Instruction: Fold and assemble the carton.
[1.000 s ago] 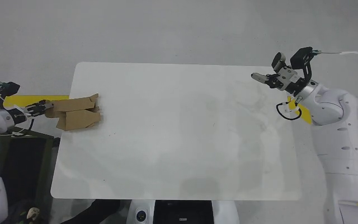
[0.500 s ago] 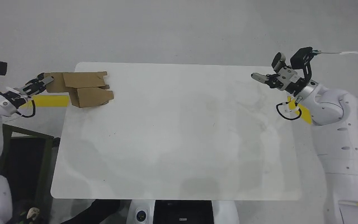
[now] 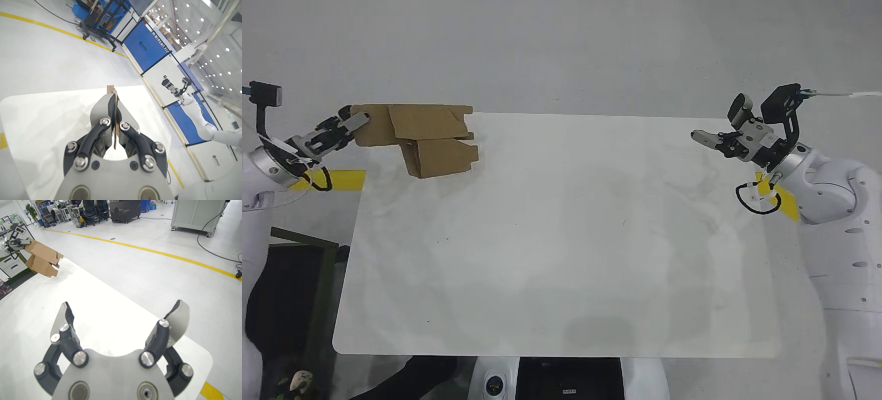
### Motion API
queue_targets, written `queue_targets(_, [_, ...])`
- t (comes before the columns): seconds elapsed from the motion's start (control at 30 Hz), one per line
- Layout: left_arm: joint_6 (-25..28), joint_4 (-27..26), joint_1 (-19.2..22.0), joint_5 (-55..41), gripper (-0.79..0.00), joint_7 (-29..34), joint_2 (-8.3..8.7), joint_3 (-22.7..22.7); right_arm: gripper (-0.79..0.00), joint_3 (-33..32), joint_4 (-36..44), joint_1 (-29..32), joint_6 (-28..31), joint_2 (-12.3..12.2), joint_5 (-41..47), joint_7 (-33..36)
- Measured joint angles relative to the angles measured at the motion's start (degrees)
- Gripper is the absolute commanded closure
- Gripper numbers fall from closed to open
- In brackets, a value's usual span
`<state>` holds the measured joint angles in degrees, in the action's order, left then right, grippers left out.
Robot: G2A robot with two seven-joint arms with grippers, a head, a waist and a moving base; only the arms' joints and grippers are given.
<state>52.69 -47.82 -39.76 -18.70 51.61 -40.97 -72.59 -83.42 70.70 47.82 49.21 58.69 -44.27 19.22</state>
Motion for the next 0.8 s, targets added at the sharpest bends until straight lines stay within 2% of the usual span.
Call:
queue_targets(0.33, [1.7, -7.3, 0.7, -2.5, 0.0, -1.7, 0.73, 8.1, -0.785, 0.0, 0.0, 0.0, 0.0, 0.0, 0.0, 0.0])
queue_targets(0.8, [4.0, -12.2, 8.5, -1.7, 0.0, -4.0, 0.22, 21.9, -0.785, 0.0, 0.0, 0.0, 0.0, 0.0, 0.0, 0.0])
